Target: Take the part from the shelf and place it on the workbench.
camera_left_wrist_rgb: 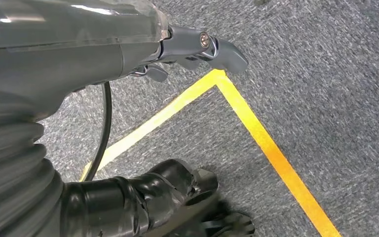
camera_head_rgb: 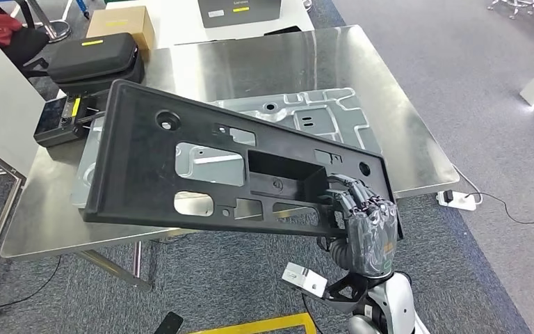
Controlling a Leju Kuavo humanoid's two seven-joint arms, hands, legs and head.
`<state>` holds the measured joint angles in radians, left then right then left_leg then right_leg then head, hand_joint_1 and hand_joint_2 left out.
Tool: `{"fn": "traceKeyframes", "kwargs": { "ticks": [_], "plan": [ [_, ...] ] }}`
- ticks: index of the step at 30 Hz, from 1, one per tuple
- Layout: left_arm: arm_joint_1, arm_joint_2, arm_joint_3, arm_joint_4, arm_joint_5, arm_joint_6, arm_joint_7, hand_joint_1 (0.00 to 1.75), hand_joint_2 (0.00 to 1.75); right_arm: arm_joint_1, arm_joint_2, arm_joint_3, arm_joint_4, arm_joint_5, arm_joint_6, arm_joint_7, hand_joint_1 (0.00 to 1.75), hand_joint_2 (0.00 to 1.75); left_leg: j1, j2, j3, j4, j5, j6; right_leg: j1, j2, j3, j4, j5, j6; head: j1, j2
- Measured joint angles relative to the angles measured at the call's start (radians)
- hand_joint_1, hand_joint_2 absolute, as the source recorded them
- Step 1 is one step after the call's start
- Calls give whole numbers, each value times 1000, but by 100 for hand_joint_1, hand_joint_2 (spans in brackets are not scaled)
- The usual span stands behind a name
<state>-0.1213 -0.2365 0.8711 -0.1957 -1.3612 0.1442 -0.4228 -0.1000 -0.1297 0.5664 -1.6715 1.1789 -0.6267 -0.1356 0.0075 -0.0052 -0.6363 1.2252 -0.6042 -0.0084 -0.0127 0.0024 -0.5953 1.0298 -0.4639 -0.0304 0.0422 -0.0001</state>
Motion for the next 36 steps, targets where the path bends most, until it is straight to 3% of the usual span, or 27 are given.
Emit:
{"fn": "traceKeyframes", "kwargs": {
  "ticks": [1, 2, 3, 5, 6, 7, 9, 12, 13, 15, 16, 17, 18, 19, 21, 22, 24, 27, 29, 31, 32, 33, 34, 36],
  "plan": [
    [1, 0, 0, 0, -1, -1, 1, 0, 175, -1, 0, 0, 2, 2, 2, 3, 175, 175, 1, 0, -36, 53, -8, -2, 0, 0, 5, 0, -4, -1, 0, 0],
    [2, 0, 0, 0, -1, -2, 1, 0, 175, -2, 0, 0, 6, 4, 3, 7, 175, 175, 2, 0, -58, 72, 4, -2, 1, 1, 11, 0, -9, -1, 0, 0],
    [3, 0, 0, 0, -1, -3, 1, 0, 175, -3, 0, -1, 9, 6, 5, 11, 175, 175, 2, 0, -60, 53, 37, -1, 1, 2, 19, 1, -15, 0, 0, 0],
    [3, 0, -1, 0, -1, -3, 1, 0, 175, -9, 0, -3, 17, 10, 11, 16, 175, 175, 1, 0, -20, -68, 129, 6, 0, 4, 36, 0, -27, 4, 0, 0],
    [2, 0, -1, 0, -1, -3, 1, 0, 175, -14, 0, -3, 20, 11, 13, 17, 175, 175, -1, 0, 2, -124, 159, 11, 2, 4, 42, 1, -33, 8, 1, 0],
    [0, 0, -2, 0, -1, -4, 2, 0, 175, -18, 0, -4, 23, 11, 14, 17, 175, 175, -4, -1, 19, -166, 170, 16, 3, 5, 43, 2, -37, 12, 1, 0],
    [-2, 0, -5, 0, -1, -4, 3, 0, 175, -22, 1, -7, 29, 12, 14, 20, 175, 175, -9, -1, 28, -192, 162, 24, 5, 4, 40, 0, -40, 23, 1, 0],
    [3, -1, -8, 0, -1, -4, 4, 0, 175, -25, 1, -10, 38, 12, 14, 25, 175, 175, -1, -2, 39, -210, 160, 36, 6, 2, 33, 17, -55, 38, 1, 0],
    [2, -1, -8, 0, -1, -4, 4, 0, 175, -28, 1, -11, 40, 12, 14, 25, 175, 175, 2, -2, 44, -215, 159, 41, 6, 1, 13, 56, -73, 42, 1, 0],
    [-1, -2, -10, 0, -1, -4, 4, 0, 175, -31, 1, -12, 45, 12, 14, 27, 175, 175, 1, -1, 50, -216, 153, 50, 4, 0, -58, 178, -118, 46, 2, 0],
    [-2, -2, -11, 0, -1, -4, 4, 0, 175, -31, 1, -13, 49, 12, 14, 28, 175, 175, 0, -1, 53, -214, 149, 52, 3, 0, -96, 235, -130, 47, 2, 0],
    [-1, -2, -13, 0, -1, -4, 4, 0, 175, -30, 1, -14, 53, 12, 14, 29, 175, 175, 0, -1, 58, -212, 144, 53, 3, 0, -120, 263, -125, 47, 1, 0],
    [-1, -2, -15, 0, -1, -4, 4, 0, 175, -29, 1, -14, 56, 12, 14, 29, 175, 175, -1, -2, 64, -211, 138, 53, 2, 0, -126, 254, -99, 46, 2, 0],
    [0, -2, -16, 0, -1, -4, 4, 0, 175, -28, 1, -15, 59, 12, 14, 29, 175, 175, -1, -2, 72, -209, 132, 52, 2, 0, -114, 210, -59, 43, 2, 0],
    [0, -3, -17, 0, -1, -5, 4, 0, 175, -29, 1, -16, 62, 12, 14, 29, 175, 175, -3, -3, 86, -207, 118, 46, 6, -1, -65, 85, 11, 34, 2, 0],
    [-1, -3, -18, 0, -1, -5, 4, 0, 175, -30, 1, -16, 63, 12, 14, 29, 175, 175, -4, -4, 89, -207, 113, 42, 8, -1, -46, 43, 25, 30, 2, 0],
    [-2, -4, -19, 0, -1, -5, 4, 0, 175, -30, 1, -17, 64, 12, 14, 29, 175, 175, -6, -3, 92, -209, 108, 33, 14, 0, -33, 16, 22, 25, 2, 0],
    [-3, -4, -21, 0, -1, -5, 4, 0, 175, -30, 1, -18, 64, 12, 13, 29, 175, 175, -8, -1, 92, -194, 92, 17, 4, 3, -19, 1, 18, 13, 1, 0],
    [-4, -4, -22, 0, -1, -5, 4, 0, 175, -32, 1, -18, 64, 12, 13, 29, 175, 175, -5, -1, 48, -104, 48, 6, -1, 0, -6, -7, 14, 3, 0, 0],
    [-2, -4, -22, 0, -1, -5, 4, 0, 175, -33, 1, -18, 65, 12, 14, 29, 175, 175, -1, 0, -32, 31, 3, -2, -1, -1, 1, -7, 7, -1, 0, 0],
    [-1, -4, -22, 0, -1, -5, 4, 0, 175, -32, 1, -18, 67, 12, 14, 29, 175, 175, 1, 0, -61, 71, 3, -5, -1, -1, 6, -7, 3, -2, 0, 0],
    [0, -3, -22, 0, -1, -5, 4, 0, 175, -32, 1, -18, 68, 12, 14, 29, 175, 175, 2, 0, -73, 73, 24, -6, -1, 0, 12, -6, -2, -1, 0, 0],
    [1, -3, -22, 0, -1, -5, 4, 0, 175, -31, 1, -18, 70, 12, 14, 29, 175, 175, 3, 0, -64, 36, 62, -6, -1, 1, 20, -6, -7, 1, 0, 0],
    [0, -2, -23, 0, 0, -5, 4, 0, 175, -31, 1, -18, 71, 12, 14, 30, 175, 175, 2, 0, -12, -99, 145, 0, 1, 3, 36, -6, -19, 6, 0, 0]
  ]
}}
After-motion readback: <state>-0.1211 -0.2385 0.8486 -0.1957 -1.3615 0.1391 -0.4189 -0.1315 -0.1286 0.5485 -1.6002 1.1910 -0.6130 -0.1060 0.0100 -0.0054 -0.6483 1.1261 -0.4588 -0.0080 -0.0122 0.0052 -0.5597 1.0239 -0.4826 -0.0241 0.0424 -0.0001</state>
